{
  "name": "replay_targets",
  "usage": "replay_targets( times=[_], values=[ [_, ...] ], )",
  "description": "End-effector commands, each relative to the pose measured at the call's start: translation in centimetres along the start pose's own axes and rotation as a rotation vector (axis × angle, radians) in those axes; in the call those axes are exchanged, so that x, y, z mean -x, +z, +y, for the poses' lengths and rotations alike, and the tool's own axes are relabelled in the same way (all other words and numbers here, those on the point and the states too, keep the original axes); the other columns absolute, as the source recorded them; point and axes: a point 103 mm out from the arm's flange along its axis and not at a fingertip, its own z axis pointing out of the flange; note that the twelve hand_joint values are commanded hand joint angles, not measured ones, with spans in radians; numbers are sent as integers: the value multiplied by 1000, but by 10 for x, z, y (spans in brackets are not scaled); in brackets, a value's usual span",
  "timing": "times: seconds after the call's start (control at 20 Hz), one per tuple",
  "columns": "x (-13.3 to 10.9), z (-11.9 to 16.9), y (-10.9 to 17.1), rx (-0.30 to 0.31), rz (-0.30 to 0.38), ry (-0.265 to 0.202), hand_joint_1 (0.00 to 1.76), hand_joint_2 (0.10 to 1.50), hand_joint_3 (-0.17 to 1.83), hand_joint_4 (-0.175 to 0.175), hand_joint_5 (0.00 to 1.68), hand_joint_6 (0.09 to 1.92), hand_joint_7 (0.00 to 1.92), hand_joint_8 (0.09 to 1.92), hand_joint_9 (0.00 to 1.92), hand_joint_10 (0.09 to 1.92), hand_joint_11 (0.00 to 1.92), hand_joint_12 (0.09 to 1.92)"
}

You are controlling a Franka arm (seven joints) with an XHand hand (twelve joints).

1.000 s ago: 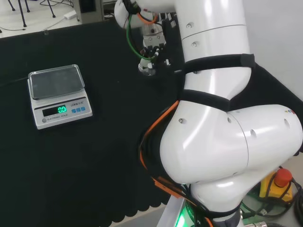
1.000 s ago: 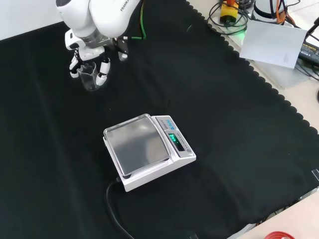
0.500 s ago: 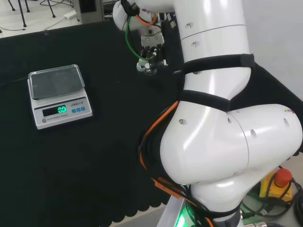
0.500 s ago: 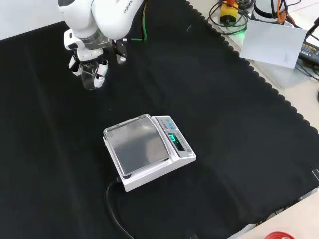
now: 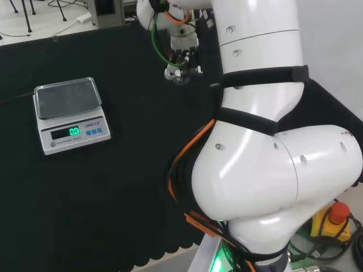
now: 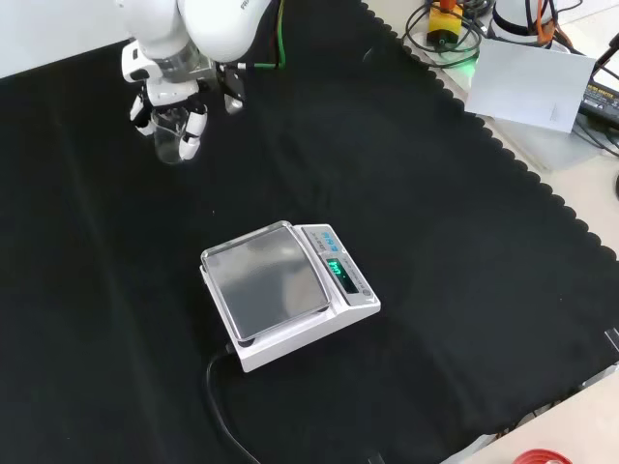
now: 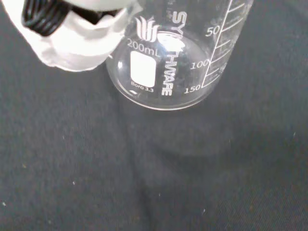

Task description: Pick up the beaker.

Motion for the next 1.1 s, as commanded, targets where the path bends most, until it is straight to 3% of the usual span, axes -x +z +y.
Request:
replay_targets(
  times=[0.05,0.35,0.7,0.85,1.1],
  values=[
    [-7,-12,-38,39,5,-45,1259,1019,176,-175,971,1028,1012,1026,1375,536,1476,682],
    [-35,-28,-78,104,14,-122,1259,1019,175,-175,973,1024,1014,1022,1375,540,1471,680],
    [-79,-45,-108,138,26,-218,1259,1018,173,-175,977,1018,1018,1015,1376,544,1455,678],
    [-100,-53,-117,147,31,-256,1154,929,315,-80,1034,971,1070,1049,1383,543,1450,694],
    [-133,-66,-124,151,43,-307,1131,845,475,-54,1051,983,1083,1058,1391,541,1442,706]
  ],
)
